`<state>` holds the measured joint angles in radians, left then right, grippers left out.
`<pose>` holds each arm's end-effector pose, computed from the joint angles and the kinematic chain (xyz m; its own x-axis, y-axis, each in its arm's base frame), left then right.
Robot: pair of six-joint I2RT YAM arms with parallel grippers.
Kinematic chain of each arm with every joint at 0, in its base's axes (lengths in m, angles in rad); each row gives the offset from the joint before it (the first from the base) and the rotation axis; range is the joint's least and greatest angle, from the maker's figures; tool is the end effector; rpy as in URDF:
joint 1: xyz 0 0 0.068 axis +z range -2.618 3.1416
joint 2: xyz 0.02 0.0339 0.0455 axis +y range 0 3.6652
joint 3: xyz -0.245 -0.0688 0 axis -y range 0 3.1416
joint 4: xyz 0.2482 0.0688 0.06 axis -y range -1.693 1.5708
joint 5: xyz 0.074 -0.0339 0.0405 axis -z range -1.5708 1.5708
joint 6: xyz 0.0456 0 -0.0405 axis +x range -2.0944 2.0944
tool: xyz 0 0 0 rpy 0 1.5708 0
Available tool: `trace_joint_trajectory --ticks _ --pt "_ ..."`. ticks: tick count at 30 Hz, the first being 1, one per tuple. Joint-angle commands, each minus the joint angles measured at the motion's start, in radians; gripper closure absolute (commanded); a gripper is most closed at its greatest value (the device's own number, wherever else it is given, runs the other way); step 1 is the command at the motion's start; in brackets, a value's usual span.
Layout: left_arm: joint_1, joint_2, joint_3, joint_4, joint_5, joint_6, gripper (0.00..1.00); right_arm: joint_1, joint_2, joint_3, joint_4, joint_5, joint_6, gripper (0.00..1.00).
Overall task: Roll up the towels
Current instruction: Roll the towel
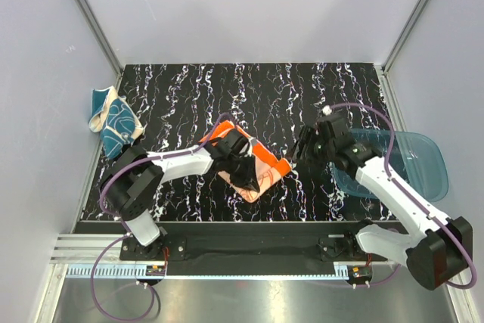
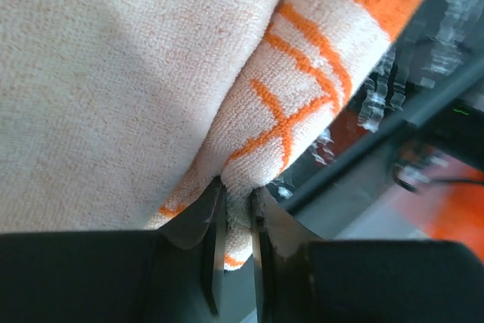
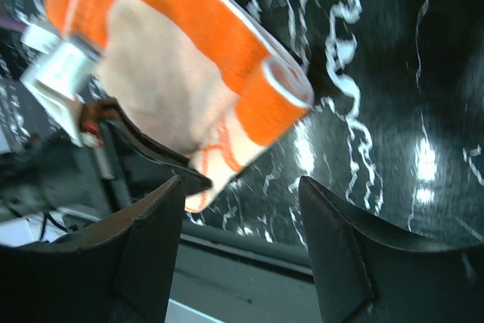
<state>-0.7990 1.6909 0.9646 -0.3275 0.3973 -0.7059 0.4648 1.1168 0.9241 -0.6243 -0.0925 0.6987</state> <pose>0.2190 -0.2503 0.1359 -0.9766 0.1458 -0.1579 0.2111 0.7893 -0.5766 0.2210 0.1155 0.2580 -0.8225 0.3041 -0.4807 0.0342 0.8700 0.4918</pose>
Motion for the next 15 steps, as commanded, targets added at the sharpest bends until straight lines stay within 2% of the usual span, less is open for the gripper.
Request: trace_joint_trajectory --ticks 1,4,8,15 --pt "0.056 -0.034 -0.092 0.203 0.32 -0.198 0.94 0.029 -0.046 -0.073 0.041 -0.052 0.067 0.32" --pt "0.086 -0.028 -0.127 0.288 0.379 -0.256 0.94 0.052 -0.046 -0.129 0.073 -0.05 0.096 0.32" --pt "0.116 0.006 -0.187 0.445 0.448 -0.346 0.94 0.08 -0.023 -0.203 0.196 -0.069 0.151 0.32" --pt "0.126 0.041 -0.222 0.493 0.469 -0.371 0.94 0.146 0.133 -0.245 0.369 -0.081 0.208 0.32"
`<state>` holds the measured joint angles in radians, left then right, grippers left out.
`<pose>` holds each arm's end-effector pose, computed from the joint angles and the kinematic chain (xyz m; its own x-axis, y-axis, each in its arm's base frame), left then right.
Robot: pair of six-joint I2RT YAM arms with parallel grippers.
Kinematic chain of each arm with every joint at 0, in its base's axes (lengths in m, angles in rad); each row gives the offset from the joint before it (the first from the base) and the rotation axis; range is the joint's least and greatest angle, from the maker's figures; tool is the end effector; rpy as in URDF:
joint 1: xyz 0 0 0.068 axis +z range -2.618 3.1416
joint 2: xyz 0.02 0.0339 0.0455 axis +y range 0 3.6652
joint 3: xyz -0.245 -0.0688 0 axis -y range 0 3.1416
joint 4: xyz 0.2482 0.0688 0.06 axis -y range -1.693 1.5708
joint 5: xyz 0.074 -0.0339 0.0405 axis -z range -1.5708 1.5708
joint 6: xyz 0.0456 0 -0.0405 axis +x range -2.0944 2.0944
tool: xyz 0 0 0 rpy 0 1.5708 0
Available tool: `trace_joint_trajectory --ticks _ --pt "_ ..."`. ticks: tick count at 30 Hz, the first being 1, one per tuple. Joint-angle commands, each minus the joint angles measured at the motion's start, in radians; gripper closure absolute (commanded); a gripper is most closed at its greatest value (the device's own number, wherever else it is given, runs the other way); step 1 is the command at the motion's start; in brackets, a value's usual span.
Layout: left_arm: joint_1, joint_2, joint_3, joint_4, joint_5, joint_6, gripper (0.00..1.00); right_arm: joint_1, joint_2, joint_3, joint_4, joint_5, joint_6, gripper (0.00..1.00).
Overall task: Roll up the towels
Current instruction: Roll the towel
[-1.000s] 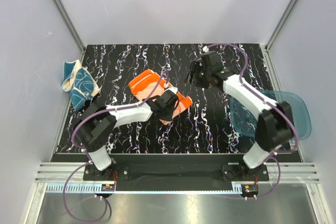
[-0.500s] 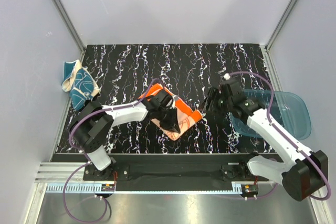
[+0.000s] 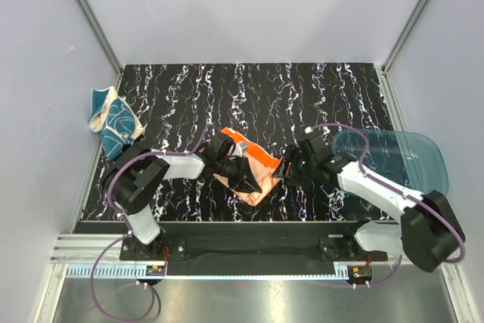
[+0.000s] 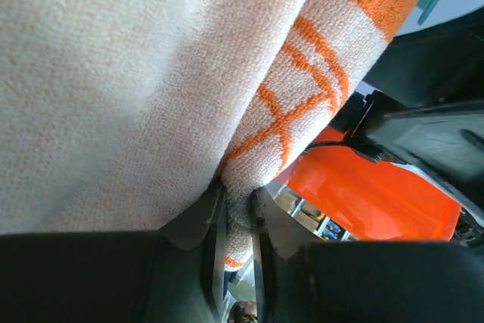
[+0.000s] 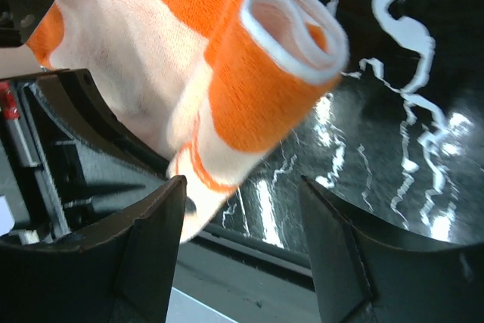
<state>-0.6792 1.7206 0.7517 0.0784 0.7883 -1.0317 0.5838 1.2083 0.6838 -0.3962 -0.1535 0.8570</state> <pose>0.2235 -0.2220 0.1026 -0.9884 0.0204 0.1502 -0.1135 0.5568 -0.8228 0.2048 0.1437 0.1754 -0.9050 0.2974 -0.3043 0.0949 0.8381 0.5372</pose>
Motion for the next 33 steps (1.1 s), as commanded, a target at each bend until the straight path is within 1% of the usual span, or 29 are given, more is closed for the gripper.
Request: trace_joint_trajectory --ticks 1,6,8,12,13,14,15,16,17,18,19,20,21,22,23,24,25,26,28,29,31,33 --pt "0.007 0.013 -0.011 0.09 0.08 -0.045 0.94 0.03 0.072 -0.004 0.155 -0.02 0.053 0.33" --pt "0.01 0.027 -0.028 0.122 0.084 -0.053 0.93 0.056 0.164 0.016 0.217 -0.02 0.062 0.33" --pt "0.012 0.027 -0.032 0.132 0.086 -0.053 0.93 0.063 0.206 0.022 0.23 -0.018 0.065 0.36" --pt "0.013 0.016 -0.034 0.118 0.075 -0.041 0.91 0.077 0.255 0.04 0.217 -0.014 0.068 0.58" --pt "0.013 0.011 -0.028 0.097 0.066 -0.012 0.9 0.083 0.26 0.045 0.189 -0.002 0.063 0.74" --pt "0.013 0.001 -0.017 0.045 0.039 0.028 0.87 0.086 0.261 0.06 0.172 0.003 0.057 0.86" --pt "0.013 -0.006 -0.008 0.009 0.019 0.028 0.84 0.088 0.261 0.068 0.154 0.008 0.053 0.86" --pt "0.013 -0.019 -0.002 -0.024 -0.001 0.074 0.8 0.09 0.267 0.08 0.111 0.009 0.039 0.94" --pt "0.012 -0.029 0.001 -0.075 -0.044 0.096 0.69 0.091 0.273 0.109 0.088 0.011 0.03 0.96" --pt "0.012 -0.039 0.005 -0.107 -0.067 0.114 0.62 0.093 0.281 0.126 0.064 0.009 0.021 0.98" --pt "0.012 -0.05 0.015 -0.132 -0.089 0.152 0.56 0.094 0.298 0.141 0.018 0.009 0.011 1.0" --pt "0.007 -0.071 0.024 -0.199 -0.143 0.174 0.53 0.097 0.307 0.172 -0.001 0.005 -0.01 1.0" --pt "0.003 -0.084 0.037 -0.239 -0.176 0.221 0.47 0.1 0.316 0.186 -0.021 0.0 -0.019 1.0" --pt "-0.002 -0.107 0.07 -0.325 -0.213 0.246 0.45 0.102 0.338 0.201 -0.056 -0.007 -0.036 1.0" --pt "-0.019 -0.119 0.089 -0.366 -0.294 0.271 0.42 0.108 0.349 0.232 -0.076 -0.015 -0.045 1.0" --pt "-0.028 -0.133 0.104 -0.4 -0.335 0.312 0.41 0.108 0.362 0.247 -0.095 -0.021 -0.056 1.0" --pt "-0.04 -0.165 0.148 -0.473 -0.387 0.334 0.41 0.113 0.387 0.263 -0.13 -0.033 -0.076 1.0" --pt "-0.08 -0.18 0.168 -0.508 -0.503 0.357 0.39 0.114 0.401 0.295 -0.15 -0.041 -0.085 1.0" --pt "-0.124 -0.217 0.213 -0.577 -0.604 0.415 0.38 0.119 0.433 0.324 -0.199 -0.05 -0.114 1.0" --pt "-0.164 -0.228 0.241 -0.586 -0.682 0.432 0.37 0.119 0.444 0.353 -0.213 -0.054 -0.125 1.0" --pt "-0.21 -0.252 0.253 -0.6 -0.753 0.463 0.37 0.12 0.468 0.376 -0.246 -0.058 -0.148 1.0" --pt "-0.23 -0.272 0.248 -0.595 -0.829 0.473 0.37 0.12 0.494 0.41 -0.276 -0.064 -0.168 1.0"
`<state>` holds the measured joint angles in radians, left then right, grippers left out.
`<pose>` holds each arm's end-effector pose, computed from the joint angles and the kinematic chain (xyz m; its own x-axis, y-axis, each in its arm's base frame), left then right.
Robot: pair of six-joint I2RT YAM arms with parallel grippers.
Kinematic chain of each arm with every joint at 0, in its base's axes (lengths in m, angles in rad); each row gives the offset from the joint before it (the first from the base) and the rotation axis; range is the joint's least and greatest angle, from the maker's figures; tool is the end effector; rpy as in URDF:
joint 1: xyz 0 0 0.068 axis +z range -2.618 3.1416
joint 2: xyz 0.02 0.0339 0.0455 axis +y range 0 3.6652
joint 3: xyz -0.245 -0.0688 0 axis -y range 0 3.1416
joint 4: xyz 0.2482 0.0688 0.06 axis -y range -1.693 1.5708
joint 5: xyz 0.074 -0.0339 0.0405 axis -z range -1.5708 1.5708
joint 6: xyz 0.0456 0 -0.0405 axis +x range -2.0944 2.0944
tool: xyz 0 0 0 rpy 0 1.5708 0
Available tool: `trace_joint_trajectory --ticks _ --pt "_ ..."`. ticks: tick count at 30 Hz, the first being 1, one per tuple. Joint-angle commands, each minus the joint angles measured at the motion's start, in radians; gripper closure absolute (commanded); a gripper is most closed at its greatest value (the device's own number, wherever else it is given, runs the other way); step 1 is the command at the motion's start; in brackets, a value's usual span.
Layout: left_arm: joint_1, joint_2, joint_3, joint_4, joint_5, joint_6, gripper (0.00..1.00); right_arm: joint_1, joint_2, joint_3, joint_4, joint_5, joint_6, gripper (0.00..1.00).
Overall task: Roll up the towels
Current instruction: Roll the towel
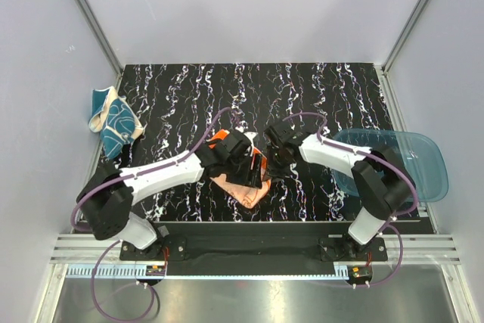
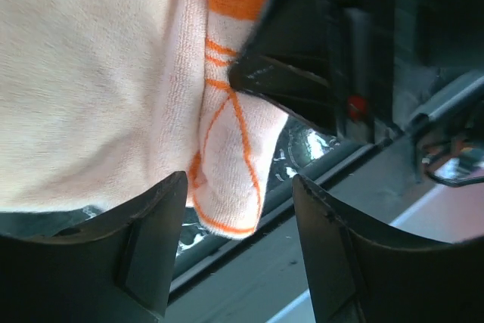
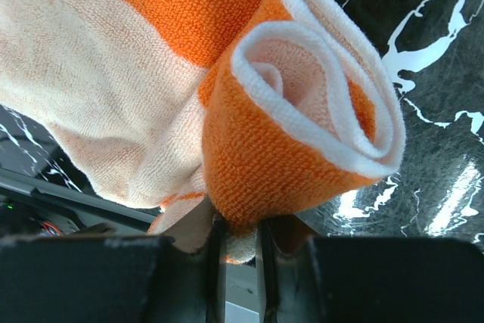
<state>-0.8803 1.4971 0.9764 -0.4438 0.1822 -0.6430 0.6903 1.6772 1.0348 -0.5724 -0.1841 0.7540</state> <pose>0.1942 -0.2480 0.1887 -0.9129 0.1792 -0.3668 0.3456 0.8174 -0.4608 0.2430 0.2115 0.1451 -0.9890 0.0560 -0.1366 0.0025 0.9315 0.3637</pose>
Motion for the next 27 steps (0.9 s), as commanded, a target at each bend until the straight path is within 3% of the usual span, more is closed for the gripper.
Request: trace_joint_trajectory --ticks 1,8,16,21,24,27 --pt "-0.048 -0.055 0.019 -0.07 -0.262 0.088 0.37 0.014 0.035 0.08 -0.106 -0.038 -0.07 1.0" --pt "-0.19 -0.1 -0.008 -0.033 -0.441 0.143 0.37 0.014 0.088 0.137 -0.142 -0.049 -0.097 1.0" --pt "-0.325 -0.003 0.034 -0.03 -0.546 0.125 0.36 0.014 0.118 0.174 -0.167 -0.048 -0.114 1.0" --pt "-0.341 0.096 0.039 -0.021 -0.558 0.106 0.37 0.014 0.118 0.179 -0.172 -0.049 -0.111 1.0" --pt "-0.348 0.129 0.019 0.019 -0.569 0.1 0.42 0.014 0.115 0.174 -0.17 -0.054 -0.113 1.0" --pt "-0.348 0.124 -0.014 0.056 -0.56 0.095 0.63 0.014 0.113 0.172 -0.176 -0.054 -0.119 1.0"
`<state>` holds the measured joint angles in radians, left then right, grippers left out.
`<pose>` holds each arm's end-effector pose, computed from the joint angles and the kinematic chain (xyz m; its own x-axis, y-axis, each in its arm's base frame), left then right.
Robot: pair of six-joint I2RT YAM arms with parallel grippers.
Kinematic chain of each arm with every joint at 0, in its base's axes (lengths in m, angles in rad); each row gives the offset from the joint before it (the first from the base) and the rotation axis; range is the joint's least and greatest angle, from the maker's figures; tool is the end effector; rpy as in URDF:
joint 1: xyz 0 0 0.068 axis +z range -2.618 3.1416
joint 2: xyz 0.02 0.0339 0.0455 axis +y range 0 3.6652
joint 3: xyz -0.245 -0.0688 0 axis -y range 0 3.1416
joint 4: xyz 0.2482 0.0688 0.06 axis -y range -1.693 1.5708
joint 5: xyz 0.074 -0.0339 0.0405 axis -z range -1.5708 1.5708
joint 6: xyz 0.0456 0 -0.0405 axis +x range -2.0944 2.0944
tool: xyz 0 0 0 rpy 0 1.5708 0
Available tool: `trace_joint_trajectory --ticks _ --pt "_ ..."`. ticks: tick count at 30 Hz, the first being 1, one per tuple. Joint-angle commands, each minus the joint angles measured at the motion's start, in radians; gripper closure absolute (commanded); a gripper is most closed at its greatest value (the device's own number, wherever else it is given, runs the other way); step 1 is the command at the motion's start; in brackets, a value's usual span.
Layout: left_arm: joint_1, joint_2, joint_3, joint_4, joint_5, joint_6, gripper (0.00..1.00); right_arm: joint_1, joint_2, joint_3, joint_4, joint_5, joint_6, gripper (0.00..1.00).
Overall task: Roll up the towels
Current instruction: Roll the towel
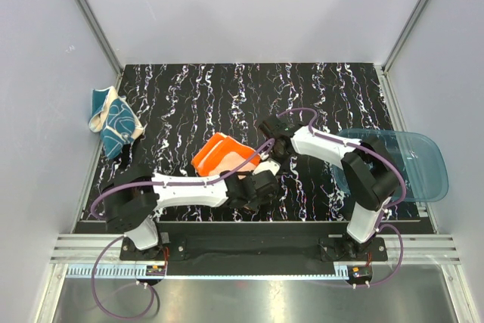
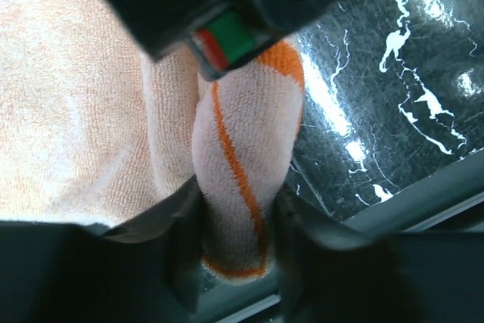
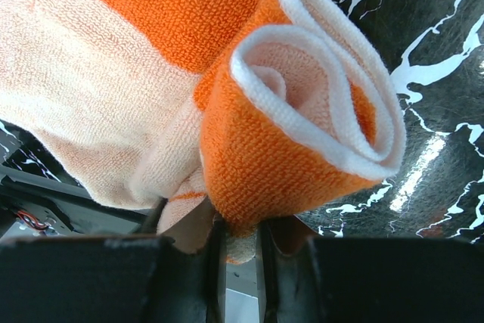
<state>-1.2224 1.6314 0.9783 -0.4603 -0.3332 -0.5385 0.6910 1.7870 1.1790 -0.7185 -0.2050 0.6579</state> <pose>0.1233 -0.2958 0.1498 -0.6932 0.4889 -0.5296 0.5631 0.8260 0.0254 0.2555 0.2234 0.1451 -0.9964 -0.0472 -0.0706 -0.0665 0.9503 0.3042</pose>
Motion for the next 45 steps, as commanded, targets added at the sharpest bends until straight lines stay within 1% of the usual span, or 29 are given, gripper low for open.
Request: trace_joint_trajectory --ticks 1,2,4,5,6,9,10,12,13,14,16,17,19,20,23,24,26,28,29,31,32,33,35,37,40,41,43,44,45 --pt "-0.006 -0.016 -0.026 0.081 -0.038 -0.011 0.72 0.013 0.002 0.028 -0.033 -0.033 -0.024 1.0" --pt "-0.005 -0.022 -0.035 0.089 -0.033 -0.017 0.81 0.013 -0.001 0.03 -0.035 -0.034 -0.029 1.0" --pt "-0.005 -0.042 -0.053 0.104 -0.009 -0.017 0.91 0.013 -0.003 0.031 -0.041 -0.034 -0.027 1.0" --pt "-0.006 -0.047 -0.056 0.107 -0.001 -0.021 1.0 0.013 -0.001 0.034 -0.041 -0.031 -0.029 1.0" --pt "-0.006 -0.054 -0.064 0.109 0.005 -0.024 1.0 0.013 0.0 0.037 -0.045 -0.03 -0.03 0.99" --pt "-0.005 -0.076 -0.087 0.135 0.048 -0.046 1.0 0.013 0.006 0.051 -0.061 -0.014 -0.037 0.85" --pt "-0.003 -0.082 -0.104 0.147 0.077 -0.052 1.0 0.012 0.008 0.063 -0.067 -0.004 -0.038 0.75" --pt "0.007 -0.096 -0.122 0.172 0.098 -0.08 1.0 0.005 0.003 0.082 -0.093 0.027 -0.049 0.71" --pt "0.015 -0.099 -0.141 0.182 0.138 -0.086 1.0 -0.002 -0.001 0.105 -0.104 0.035 -0.053 0.68" --pt "0.023 -0.103 -0.15 0.192 0.157 -0.104 1.0 -0.027 -0.011 0.116 -0.113 0.041 -0.061 0.61" --pt "0.05 -0.123 -0.174 0.232 0.216 -0.12 1.0 -0.06 -0.027 0.149 -0.136 0.045 -0.075 0.52" --pt "0.061 -0.139 -0.199 0.247 0.236 -0.132 1.0 -0.083 -0.047 0.162 -0.153 0.049 -0.086 0.43" --pt "0.093 -0.156 -0.225 0.288 0.299 -0.144 1.0 -0.143 -0.07 0.206 -0.173 0.056 -0.093 0.36" --pt "0.106 -0.171 -0.248 0.305 0.321 -0.158 1.0 -0.157 -0.095 0.22 -0.189 0.07 -0.099 0.3" --pt "0.171 -0.202 -0.312 0.406 0.449 -0.202 1.0 -0.191 -0.152 0.255 -0.199 0.088 -0.106 0.28" --pt "0.211 -0.209 -0.329 0.435 0.518 -0.218 1.0 -0.192 -0.167 0.248 -0.191 0.084 -0.106 0.28" --pt "0.25 -0.228 -0.365 0.497 0.572 -0.261 1.0 -0.192 -0.219 0.214 -0.147 0.037 -0.09 0.29" --pt "0.297 -0.232 -0.394 0.517 0.629 -0.291 1.0 -0.192 -0.286 0.116 -0.08 -0.035 -0.066 0.32" --pt "0.314 -0.228 -0.403 0.538 0.652 -0.302 1.0 -0.191 -0.311 0.073 0.007 -0.113 -0.035 0.33" --pt "0.371 -0.211 -0.426 0.558 0.732 -0.343 1.0 -0.189 -0.389 -0.069 0.12 -0.201 -0.003 0.32" --pt "0.389 -0.2 -0.432 0.578 0.759 -0.357 1.0 -0.188 -0.414 -0.12 0.237 -0.261 0.041 0.32" --pt "0.421 -0.193 -0.437 0.584 0.808 -0.37 1.0 -0.185 -0.437 -0.215 0.292 -0.281 0.064 0.32" --pt "0.446 -0.161 -0.447 0.609 0.85 -0.403 1.0 -0.18 -0.492 -0.293 0.412 -0.304 0.118 0.31" --pt "0.477 -0.125 -0.46 0.62 0.898 -0.443 1.0 -0.176 -0.523 -0.383 0.473 -0.306 0.141 0.3" --pt "0.518 -0.085 -0.5 0.742 0.986 -0.535 1.0 -0.159 -0.531 -0.482 0.592 -0.307 0.178 0.3" --pt "0.529 -0.058 -0.533 0.825 1.006 -0.558 1.0 -0.159 -0.528 -0.504 0.649 -0.307 0.195 0.29" --pt "0.558 -0.033 -0.555 0.882 1.051 -0.6 1.0 -0.154 -0.506 -0.567 0.709 -0.309 0.216 0.29" --pt "0.566 -0.015 -0.566 0.903 1.059 -0.604 1.0 -0.154 -0.496 -0.587 0.813 -0.309 0.235 0.29" --pt "0.577 -0.007 -0.567 0.911 1.066 -0.606 1.0 -0.156 -0.485 -0.628 0.861 -0.312 0.243 0.29"
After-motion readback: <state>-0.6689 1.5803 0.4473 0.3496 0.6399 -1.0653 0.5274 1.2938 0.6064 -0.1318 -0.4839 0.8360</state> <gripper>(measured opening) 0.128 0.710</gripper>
